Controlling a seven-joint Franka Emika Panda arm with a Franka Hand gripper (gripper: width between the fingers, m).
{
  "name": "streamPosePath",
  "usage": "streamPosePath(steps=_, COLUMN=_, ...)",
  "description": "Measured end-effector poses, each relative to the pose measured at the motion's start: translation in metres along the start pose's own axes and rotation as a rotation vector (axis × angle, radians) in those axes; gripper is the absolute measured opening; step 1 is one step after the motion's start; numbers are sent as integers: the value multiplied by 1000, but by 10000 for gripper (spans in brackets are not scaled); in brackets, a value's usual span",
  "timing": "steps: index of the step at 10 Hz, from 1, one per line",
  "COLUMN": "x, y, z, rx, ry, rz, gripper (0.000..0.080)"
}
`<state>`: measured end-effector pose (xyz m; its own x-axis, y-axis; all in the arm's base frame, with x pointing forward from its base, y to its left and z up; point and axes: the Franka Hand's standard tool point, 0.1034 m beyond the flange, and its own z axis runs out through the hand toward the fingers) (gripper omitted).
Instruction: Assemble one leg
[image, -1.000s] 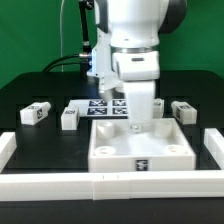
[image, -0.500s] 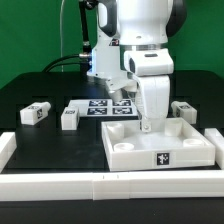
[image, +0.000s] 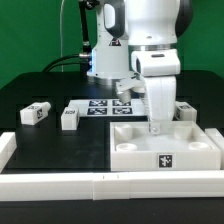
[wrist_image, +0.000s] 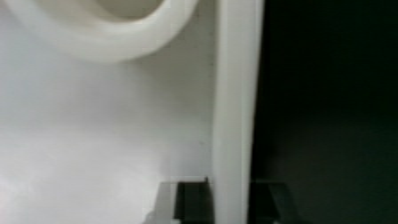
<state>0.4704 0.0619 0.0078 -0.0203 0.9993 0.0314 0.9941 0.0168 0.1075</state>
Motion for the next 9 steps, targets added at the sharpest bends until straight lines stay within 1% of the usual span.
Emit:
streamPosePath(steps=1, x=5, y=5, z=1, rx=-6, ry=1, rz=7, gripper=57)
streamPosePath(steps=4, x=7, y=15, z=2, rx=-16, ry=2, rz=15, gripper=57)
streamPosePath(steps=5, x=8, y=17, z=2, rx=-13, ry=1, rz=12, gripper=57)
streamPosePath(steps=6, x=8, y=18, z=2, rx=0, ry=-6, rz=9, gripper=57)
streamPosePath(steps=8, x=8, y=18, z=2, rx=0, ry=-6, rz=11, gripper=57)
streamPosePath(steps=9, x=8, y=18, z=2, rx=0, ry=-6, rz=11, gripper=228)
